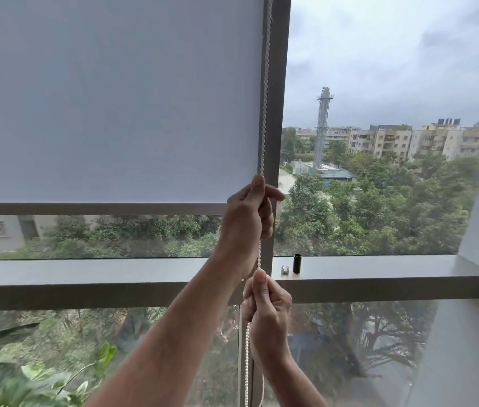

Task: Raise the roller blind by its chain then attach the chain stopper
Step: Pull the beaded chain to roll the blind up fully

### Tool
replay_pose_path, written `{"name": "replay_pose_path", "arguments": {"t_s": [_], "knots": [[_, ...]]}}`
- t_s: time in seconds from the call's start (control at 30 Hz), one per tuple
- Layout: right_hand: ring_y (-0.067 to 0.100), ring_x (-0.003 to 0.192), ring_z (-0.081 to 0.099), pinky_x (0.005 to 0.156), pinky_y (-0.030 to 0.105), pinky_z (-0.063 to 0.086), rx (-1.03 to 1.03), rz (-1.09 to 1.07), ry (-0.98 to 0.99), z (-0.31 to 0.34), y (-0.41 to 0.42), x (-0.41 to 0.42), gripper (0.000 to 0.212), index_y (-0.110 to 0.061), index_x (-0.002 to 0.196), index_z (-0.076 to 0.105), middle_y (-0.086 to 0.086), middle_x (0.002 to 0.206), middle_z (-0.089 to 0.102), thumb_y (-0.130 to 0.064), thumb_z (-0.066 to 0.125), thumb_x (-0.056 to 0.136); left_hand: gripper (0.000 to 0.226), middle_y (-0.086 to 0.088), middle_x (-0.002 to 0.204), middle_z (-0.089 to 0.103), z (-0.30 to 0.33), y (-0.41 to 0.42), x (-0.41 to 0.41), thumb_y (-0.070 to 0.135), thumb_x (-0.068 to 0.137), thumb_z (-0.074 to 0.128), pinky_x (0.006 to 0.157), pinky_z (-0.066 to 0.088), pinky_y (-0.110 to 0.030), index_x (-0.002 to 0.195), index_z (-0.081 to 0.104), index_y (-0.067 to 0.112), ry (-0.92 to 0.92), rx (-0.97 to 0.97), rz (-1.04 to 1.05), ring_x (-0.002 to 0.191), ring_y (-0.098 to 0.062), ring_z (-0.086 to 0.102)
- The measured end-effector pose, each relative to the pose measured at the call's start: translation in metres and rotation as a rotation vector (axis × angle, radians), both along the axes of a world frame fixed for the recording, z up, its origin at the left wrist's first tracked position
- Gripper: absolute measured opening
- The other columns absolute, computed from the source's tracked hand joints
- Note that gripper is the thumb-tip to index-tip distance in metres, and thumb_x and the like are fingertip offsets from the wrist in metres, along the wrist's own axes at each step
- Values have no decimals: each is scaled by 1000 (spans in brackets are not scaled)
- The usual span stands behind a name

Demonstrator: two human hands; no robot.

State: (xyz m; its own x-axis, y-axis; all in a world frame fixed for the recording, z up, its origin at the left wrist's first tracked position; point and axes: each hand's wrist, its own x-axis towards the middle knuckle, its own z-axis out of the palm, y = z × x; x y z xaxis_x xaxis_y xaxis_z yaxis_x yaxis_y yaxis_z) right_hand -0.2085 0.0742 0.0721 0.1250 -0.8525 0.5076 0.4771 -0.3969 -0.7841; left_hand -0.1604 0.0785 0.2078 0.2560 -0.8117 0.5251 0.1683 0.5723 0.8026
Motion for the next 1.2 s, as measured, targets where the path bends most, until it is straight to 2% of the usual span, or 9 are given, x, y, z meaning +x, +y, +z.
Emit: {"name": "replay_pose_path", "arguments": {"t_s": [0.2, 0.3, 0.43, 0.57, 0.7, 0.8, 1.0, 1.13, 1.2], "knots": [[5, 42, 29, 43, 21, 25, 10, 107, -19, -1, -15, -4, 39, -26, 55, 54, -6, 46, 37, -33, 47, 93, 41, 3, 43, 31, -12, 12, -22, 46, 89, 44, 40, 13, -29, 58, 51, 19, 16, -124, 155, 37, -10, 21], [10, 59, 57, 56, 22, 45, -38, 193, -4, 18, -33, -11, 59, -12, 78, 65, 7, 63, 61, -62, 37, 89, 40, 7, 41, 32, -13, 12, -17, 44, 89, 44, 40, 15, -27, 60, 51, 18, 29, -149, 167, 35, -8, 22], [21, 85, 71, 78, 32, 55, -95, 46, 101, 66, -58, -22, 62, -17, 107, 71, 14, 88, 75, -60, 29, 93, 41, 5, 42, 33, -26, 8, -13, 29, 98, 40, 40, 31, -20, 63, 49, 8, 16, -161, 202, 34, -6, 26], [24, 78, 68, 77, 37, 55, -180, 54, 84, 124, -58, -19, 41, -18, 100, 69, 8, 80, 71, -47, 40, 95, 39, 7, 44, 35, -63, 0, -10, 33, 93, 43, 36, 21, -19, 59, 49, 15, -9, -86, 234, 36, -6, 27], [19, 61, 58, 55, 30, 50, -137, 287, 40, 170, -45, -9, 42, -10, 109, 64, 9, 74, 63, -40, 36, 101, 39, 8, 42, 35, -98, -12, 2, 33, 93, 44, 36, 20, -20, 60, 50, 15, -37, 26, 283, 37, -5, 27], [9, 48, 35, 41, 21, 29, -70, 130, 121, 171, -47, 10, 43, -16, 91, 70, -4, 58, 43, -36, 35, 105, 42, 7, 42, 33, -116, -18, 8, 26, 100, 40, 38, 20, -21, 61, 50, 15, -89, 85, 304, 37, -7, 26], [7, 41, 31, 39, 21, 24, -138, -138, 21, 123, -53, 23, 43, -22, 67, 63, -11, 46, 40, -35, 43, 103, 43, 4, 44, 29, -144, -21, 12, 39, 92, 45, 41, 13, -30, 55, 58, 23, -93, 146, 223, 40, -10, 21], [8, 41, 32, 40, 23, 24, -149, -158, 22, 98, -58, 13, 42, -22, 69, 64, -13, 45, 43, -34, 43, 102, 70, -5, 45, 47, -155, -23, 30, 51, 99, 26, 45, 33, -27, 64, 70, 10, -118, 197, 175, 41, -15, 42], [12, 39, 27, 41, 25, 20, -157, -175, 22, 88, -59, 11, 41, -21, 69, 64, -11, 44, 37, -38, 44, 101, 77, -6, 63, 69, -151, -30, 42, 59, 91, 15, 62, 49, -28, 75, 75, 13, -159, 285, 295, 60, -18, 63]]}}
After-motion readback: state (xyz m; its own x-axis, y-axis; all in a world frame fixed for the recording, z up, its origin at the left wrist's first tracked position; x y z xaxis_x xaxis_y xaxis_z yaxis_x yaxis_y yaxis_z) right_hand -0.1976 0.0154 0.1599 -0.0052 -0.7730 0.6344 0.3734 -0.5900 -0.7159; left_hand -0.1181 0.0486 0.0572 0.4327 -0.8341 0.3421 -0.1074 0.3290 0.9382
